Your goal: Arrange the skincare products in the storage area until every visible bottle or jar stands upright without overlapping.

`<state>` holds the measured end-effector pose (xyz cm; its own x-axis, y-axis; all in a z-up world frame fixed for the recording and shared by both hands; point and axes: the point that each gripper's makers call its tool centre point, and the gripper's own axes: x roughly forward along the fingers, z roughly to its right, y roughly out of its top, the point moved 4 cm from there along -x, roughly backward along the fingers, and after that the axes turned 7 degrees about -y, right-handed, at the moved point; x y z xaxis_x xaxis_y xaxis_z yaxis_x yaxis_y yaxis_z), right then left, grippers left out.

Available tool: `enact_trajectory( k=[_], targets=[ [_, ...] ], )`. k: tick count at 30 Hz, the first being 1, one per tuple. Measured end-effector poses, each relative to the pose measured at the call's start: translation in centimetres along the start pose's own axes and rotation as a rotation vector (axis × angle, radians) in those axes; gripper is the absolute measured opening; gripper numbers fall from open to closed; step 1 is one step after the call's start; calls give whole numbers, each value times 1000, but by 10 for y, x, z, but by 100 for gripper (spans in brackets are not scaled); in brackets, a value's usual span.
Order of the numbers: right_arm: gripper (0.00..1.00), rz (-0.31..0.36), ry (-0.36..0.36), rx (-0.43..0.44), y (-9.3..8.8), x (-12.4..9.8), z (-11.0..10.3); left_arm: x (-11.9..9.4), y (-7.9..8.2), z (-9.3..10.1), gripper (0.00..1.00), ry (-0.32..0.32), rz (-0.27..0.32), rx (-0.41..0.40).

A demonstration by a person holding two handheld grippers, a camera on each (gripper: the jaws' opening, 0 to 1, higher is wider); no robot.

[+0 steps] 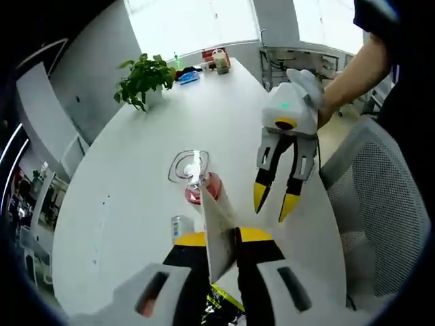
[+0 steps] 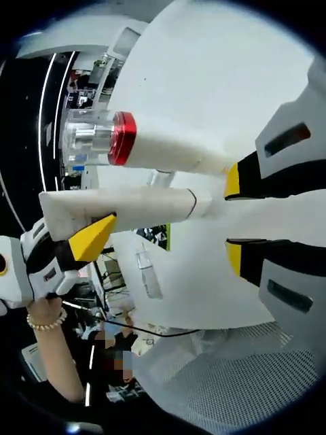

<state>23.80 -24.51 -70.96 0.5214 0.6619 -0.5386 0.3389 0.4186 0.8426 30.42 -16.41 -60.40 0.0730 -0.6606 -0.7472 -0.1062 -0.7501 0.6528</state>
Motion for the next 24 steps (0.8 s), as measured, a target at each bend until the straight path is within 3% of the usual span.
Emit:
enact_trajectory(
  k=[4,17,21,24],
  targets=[
    [24,-10,-4,5,-4,-3,0,4,0,-12,12,1,1,7],
    [25,-7,-26,35,-5,-12,-1,8,1,-24,14,9,-9,37],
    [25,-7,-25,34,-4,-12,-2,8,0,-25,17,23,-11,47],
    [25,-9,-21,26,-2,-11,-3,7,-1,-27,26,48,-11,15]
  ],
)
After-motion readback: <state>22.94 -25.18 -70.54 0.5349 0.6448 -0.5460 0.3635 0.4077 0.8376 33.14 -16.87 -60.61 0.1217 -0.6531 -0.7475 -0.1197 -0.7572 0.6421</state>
